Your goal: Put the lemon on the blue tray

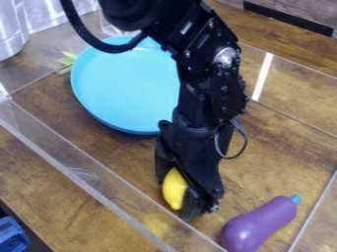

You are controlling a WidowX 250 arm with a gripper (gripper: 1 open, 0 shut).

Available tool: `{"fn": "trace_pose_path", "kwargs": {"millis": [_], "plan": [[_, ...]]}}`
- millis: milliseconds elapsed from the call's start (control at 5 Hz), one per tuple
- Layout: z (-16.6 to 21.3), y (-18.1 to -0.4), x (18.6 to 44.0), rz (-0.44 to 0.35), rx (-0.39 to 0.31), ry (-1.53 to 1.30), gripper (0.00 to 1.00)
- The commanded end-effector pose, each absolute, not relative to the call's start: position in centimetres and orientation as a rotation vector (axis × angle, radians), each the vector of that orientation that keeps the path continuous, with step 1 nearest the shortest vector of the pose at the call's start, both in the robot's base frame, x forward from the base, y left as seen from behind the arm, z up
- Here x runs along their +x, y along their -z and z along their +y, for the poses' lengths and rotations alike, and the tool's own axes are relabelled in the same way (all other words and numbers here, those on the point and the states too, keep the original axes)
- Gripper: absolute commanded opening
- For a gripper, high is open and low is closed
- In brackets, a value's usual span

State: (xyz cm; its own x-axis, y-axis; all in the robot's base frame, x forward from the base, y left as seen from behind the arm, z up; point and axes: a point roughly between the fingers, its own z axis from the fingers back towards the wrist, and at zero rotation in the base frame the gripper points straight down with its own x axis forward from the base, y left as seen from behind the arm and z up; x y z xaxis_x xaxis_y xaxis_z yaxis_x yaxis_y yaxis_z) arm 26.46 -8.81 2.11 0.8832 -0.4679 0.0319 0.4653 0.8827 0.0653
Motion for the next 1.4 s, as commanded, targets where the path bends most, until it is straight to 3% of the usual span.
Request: {"fn": "trace_pose_path", "kwargs": {"millis": [0, 1200], "plan": [[-9.8, -2.6, 27.1, -0.086, 0.047, 0.503, 0.0], [-11.4, -2.2, 27.2, -0.091, 0.012, 0.526, 0.0]]}}
